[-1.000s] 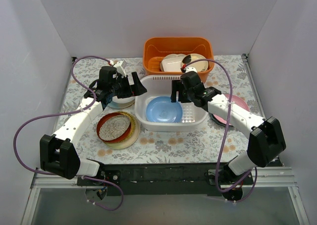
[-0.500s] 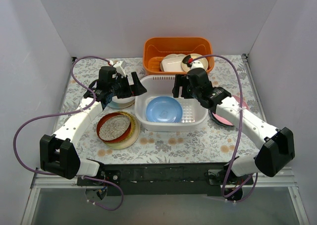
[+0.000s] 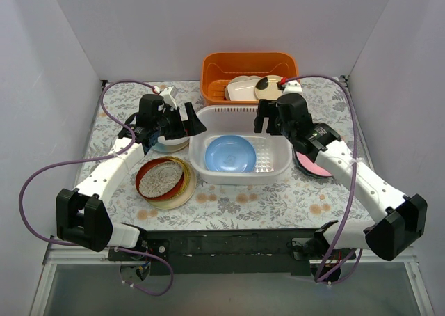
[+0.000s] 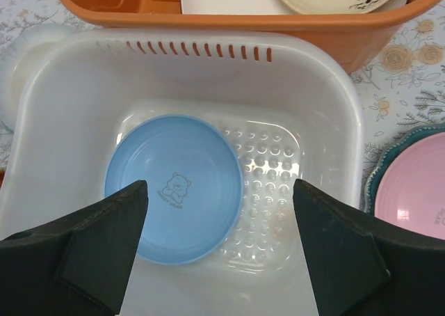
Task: Place the plates into the plastic bin on the countertop
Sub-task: Pick up the plate at the center of the board.
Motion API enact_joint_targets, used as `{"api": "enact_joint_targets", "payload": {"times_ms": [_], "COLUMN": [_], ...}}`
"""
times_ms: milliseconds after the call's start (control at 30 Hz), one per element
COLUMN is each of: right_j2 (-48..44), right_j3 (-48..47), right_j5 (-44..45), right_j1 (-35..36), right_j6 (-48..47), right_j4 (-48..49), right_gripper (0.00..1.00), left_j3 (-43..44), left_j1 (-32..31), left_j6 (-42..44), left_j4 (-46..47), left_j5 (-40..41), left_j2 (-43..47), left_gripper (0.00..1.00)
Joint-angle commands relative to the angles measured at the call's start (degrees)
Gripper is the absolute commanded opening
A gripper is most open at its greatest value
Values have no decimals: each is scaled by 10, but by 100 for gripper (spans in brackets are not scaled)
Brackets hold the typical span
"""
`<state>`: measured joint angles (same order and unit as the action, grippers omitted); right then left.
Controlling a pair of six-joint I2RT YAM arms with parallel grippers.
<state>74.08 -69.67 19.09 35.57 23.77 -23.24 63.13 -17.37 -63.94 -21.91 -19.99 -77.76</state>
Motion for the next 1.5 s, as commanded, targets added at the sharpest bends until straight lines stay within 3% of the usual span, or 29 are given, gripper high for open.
{"api": "enact_joint_targets", "payload": {"times_ms": [0, 500, 733, 1233, 1467], "right_j2": [-29, -85, -76, -88, -116], "right_j3": [-11, 89, 100, 131, 191], "right_j5": [0, -210, -250, -236, -255], "right_j1": [-35, -301, -333, -350, -412], "right_j6": [-9, -3, 5, 1, 15], "right_j4": [2, 39, 48, 42, 61], "right_gripper": [93, 95, 95, 95, 95], "left_j3": [-5, -9, -9, -15, -15], "left_j1": [3, 3, 4, 7, 8], "left_j6": [0, -3, -5, -8, -8], "left_j4": [5, 10, 12, 17, 18], "left_j5": [-7, -22, -25, -37, -41], "left_j2": [25, 21, 18, 20, 21], "left_gripper": [98, 98, 98, 98, 98]}}
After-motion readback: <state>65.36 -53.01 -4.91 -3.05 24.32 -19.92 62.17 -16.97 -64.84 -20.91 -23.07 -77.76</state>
